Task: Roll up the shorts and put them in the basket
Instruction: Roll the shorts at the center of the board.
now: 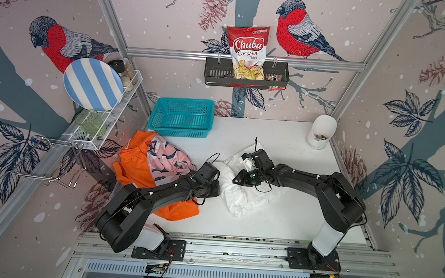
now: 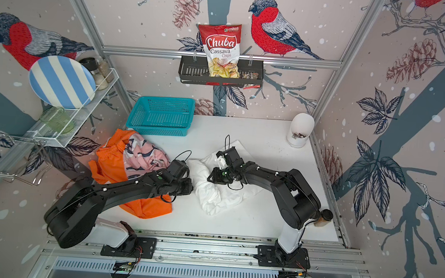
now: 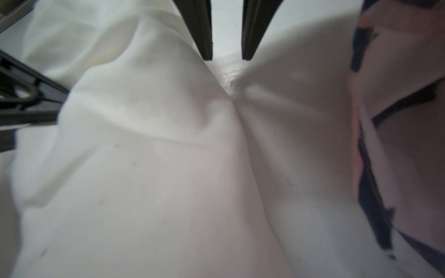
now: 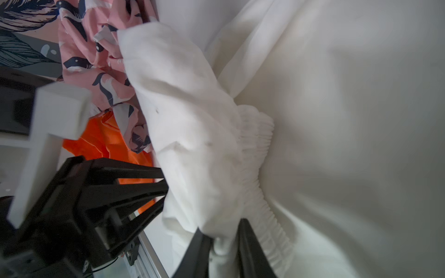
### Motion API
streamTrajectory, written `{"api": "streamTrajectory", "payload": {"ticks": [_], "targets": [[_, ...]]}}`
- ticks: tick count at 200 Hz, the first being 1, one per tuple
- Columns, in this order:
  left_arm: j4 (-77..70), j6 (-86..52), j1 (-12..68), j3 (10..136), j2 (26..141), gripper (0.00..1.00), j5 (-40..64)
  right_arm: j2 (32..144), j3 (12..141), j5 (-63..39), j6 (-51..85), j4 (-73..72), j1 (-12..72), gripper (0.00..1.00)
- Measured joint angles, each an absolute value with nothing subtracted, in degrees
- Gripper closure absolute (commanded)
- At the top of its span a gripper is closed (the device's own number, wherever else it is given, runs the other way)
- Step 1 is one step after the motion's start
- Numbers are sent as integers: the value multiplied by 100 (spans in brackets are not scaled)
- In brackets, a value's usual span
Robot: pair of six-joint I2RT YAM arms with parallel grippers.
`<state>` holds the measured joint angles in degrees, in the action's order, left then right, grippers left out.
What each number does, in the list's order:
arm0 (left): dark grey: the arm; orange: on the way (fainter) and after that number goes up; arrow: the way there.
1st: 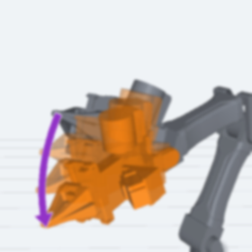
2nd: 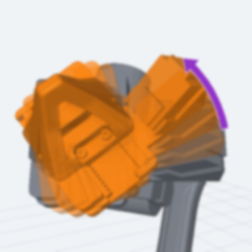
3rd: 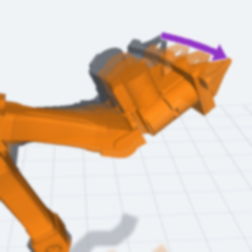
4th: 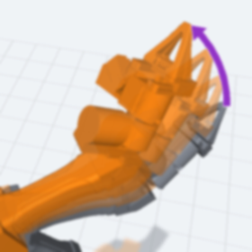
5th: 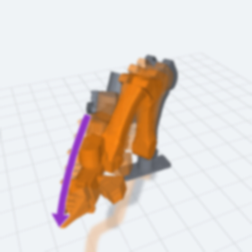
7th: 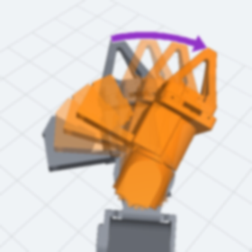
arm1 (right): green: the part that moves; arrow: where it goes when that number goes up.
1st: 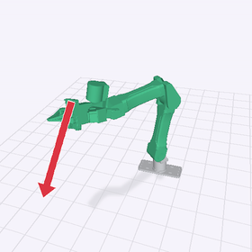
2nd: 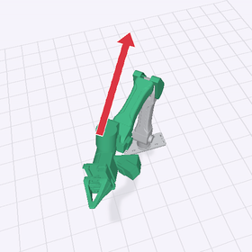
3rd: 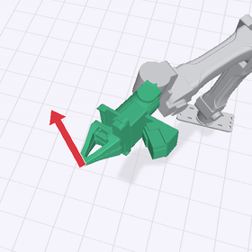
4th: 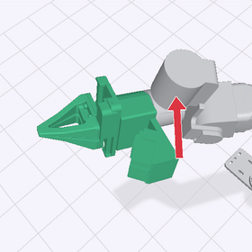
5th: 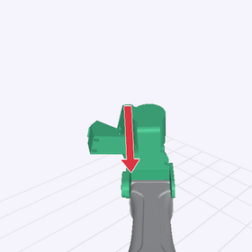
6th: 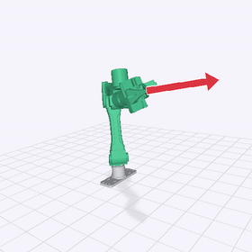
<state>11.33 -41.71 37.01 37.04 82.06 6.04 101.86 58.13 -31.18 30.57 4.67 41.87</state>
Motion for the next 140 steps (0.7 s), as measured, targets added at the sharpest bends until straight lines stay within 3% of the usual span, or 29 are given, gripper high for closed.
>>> {"api": "streamTrajectory", "payload": {"ticks": [51,93,114,140], "targets": [[760,-4200,3730,3629,8434,80,652,10189,5719,-3916,3861,-556,4464,100],[768,-4200,3732,3603,8355,80,626,10656,5328,-3970,4235,-1170,4412,100],[891,-4200,3734,3625,8184,69,565,10809,5325,-3909,4185,-1219,4449,100],[1149,-4217,3734,3673,7861,44,355,10875,5319,-3863,4021,-1243,4449,100]]}}
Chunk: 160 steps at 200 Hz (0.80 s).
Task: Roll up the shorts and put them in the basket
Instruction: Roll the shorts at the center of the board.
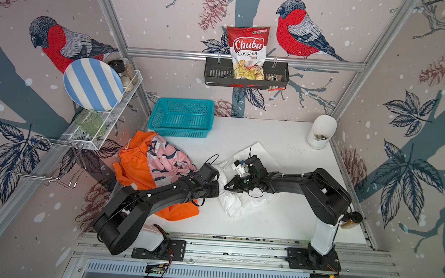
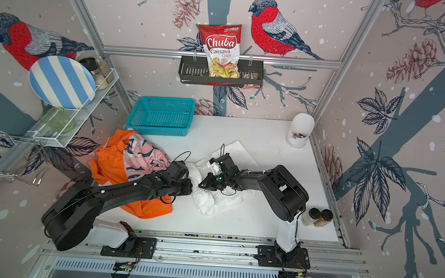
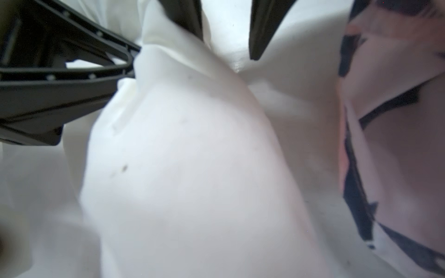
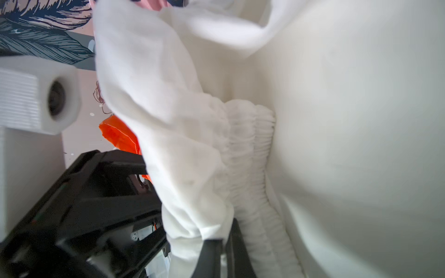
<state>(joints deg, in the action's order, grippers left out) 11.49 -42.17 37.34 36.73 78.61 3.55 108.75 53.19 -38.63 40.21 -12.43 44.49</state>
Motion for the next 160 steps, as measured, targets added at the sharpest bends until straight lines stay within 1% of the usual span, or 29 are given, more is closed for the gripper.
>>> {"api": "streamTrajectory", "payload": {"ticks": [12,29,53,75,98,119,146,160], "targets": [[1315,-4224,3734,3763,7717,34,283,10875,5304,-3824,3966,-1247,4447,100],[1400,-4272,3734,3975,7577,28,250,10875,5290,-3785,3887,-1251,4449,99],[1406,-4303,3734,4237,7564,24,89,10866,5319,-3726,3767,-1188,4486,98],[1452,-4296,3721,4528,7870,23,-1,10818,5367,-3599,3704,-1050,4523,97],[1490,-4174,3647,4818,8340,25,-73,10709,5371,-3415,3597,-871,4536,95],[1437,-4077,3354,4847,8847,32,-62,10606,5382,-3245,3546,-711,4550,91],[1188,-3874,3092,4880,9382,41,207,10285,5433,-2676,3415,-355,4689,76],[1007,-3726,3052,4971,9605,43,296,10014,5489,-2298,3304,75,4812,63]]}}
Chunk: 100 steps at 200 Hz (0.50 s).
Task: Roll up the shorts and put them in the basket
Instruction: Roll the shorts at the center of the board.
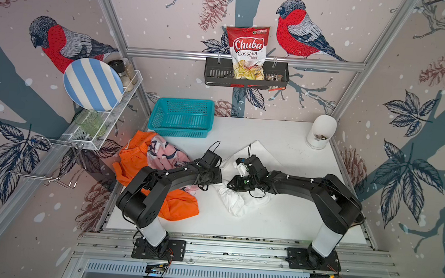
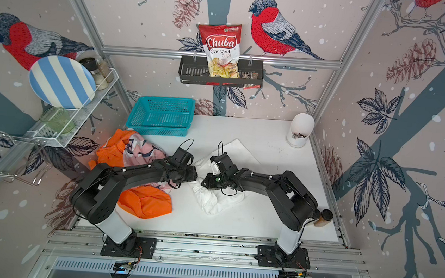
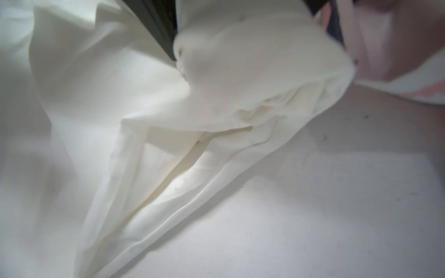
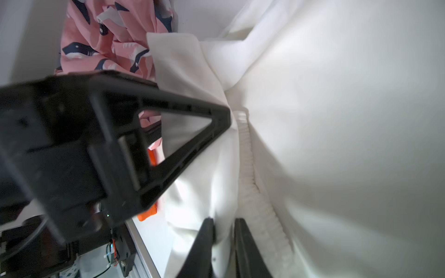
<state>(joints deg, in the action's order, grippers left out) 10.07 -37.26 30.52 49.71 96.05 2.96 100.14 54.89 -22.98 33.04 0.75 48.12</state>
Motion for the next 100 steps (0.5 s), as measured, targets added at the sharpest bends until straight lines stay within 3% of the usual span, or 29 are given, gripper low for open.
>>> {"api": "streamTrajectory", "payload": {"ticks": [47,100], "targets": [[388,-3548,3039,4956,9861,45,388,9292,6340,-196,2967,1774,5789,34],[261,-3450,3022,4934,9874,45,449,10149,7448,1846,2716,3194,7102,20]]}}
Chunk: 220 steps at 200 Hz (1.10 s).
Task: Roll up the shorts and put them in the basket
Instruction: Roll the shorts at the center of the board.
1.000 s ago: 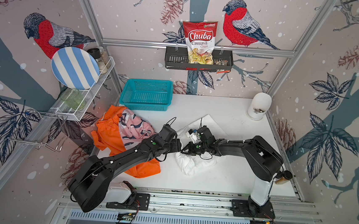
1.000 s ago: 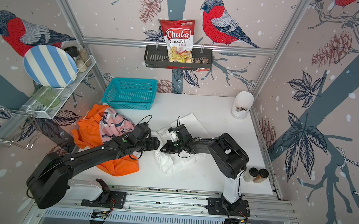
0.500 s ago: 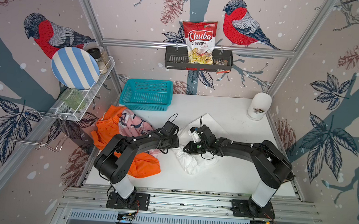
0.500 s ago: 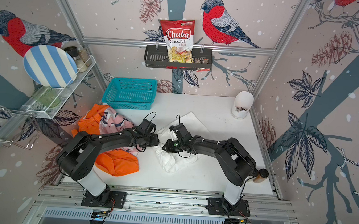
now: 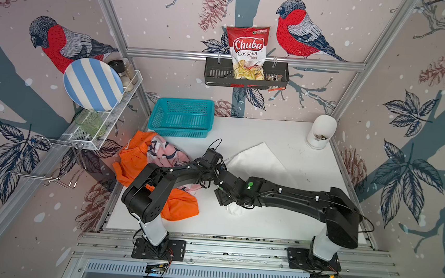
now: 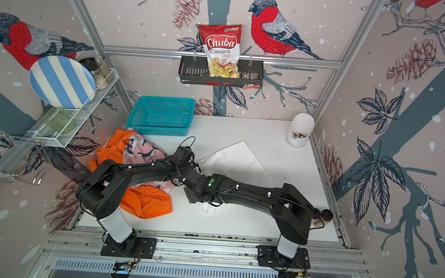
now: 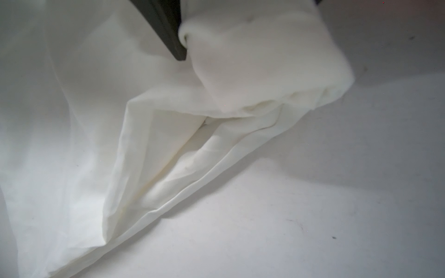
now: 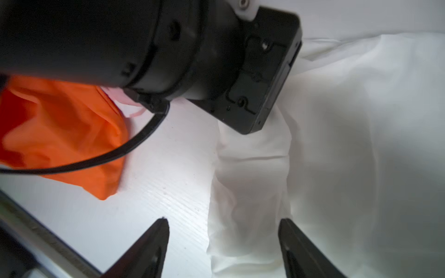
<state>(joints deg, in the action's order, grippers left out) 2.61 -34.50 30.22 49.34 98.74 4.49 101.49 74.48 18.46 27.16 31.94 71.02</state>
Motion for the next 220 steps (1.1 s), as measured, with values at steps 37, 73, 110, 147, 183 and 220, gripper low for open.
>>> {"api": "streamTrajectory", "payload": {"ticks": [37,73,110,147,183,220], "targets": [[202,-3450,3020,4952,9880,45,447,10956,7649,2495,2720,3465,7404,17],[189,-3450,3015,4945,9885,45,451,11448,7651,2921,2740,3476,7522,23],[169,-3448,3006,4908,9898,44,471,11607,7494,3295,2945,3267,7568,51],[196,-3448,2963,4849,9756,42,554,11343,7142,3317,3037,3181,7500,92],[1044,-3452,2829,4748,9284,38,464,10508,6473,1723,3017,2473,7155,100],[1531,-3406,2598,4694,8858,34,290,9703,5181,-794,3369,683,6217,100]]}}
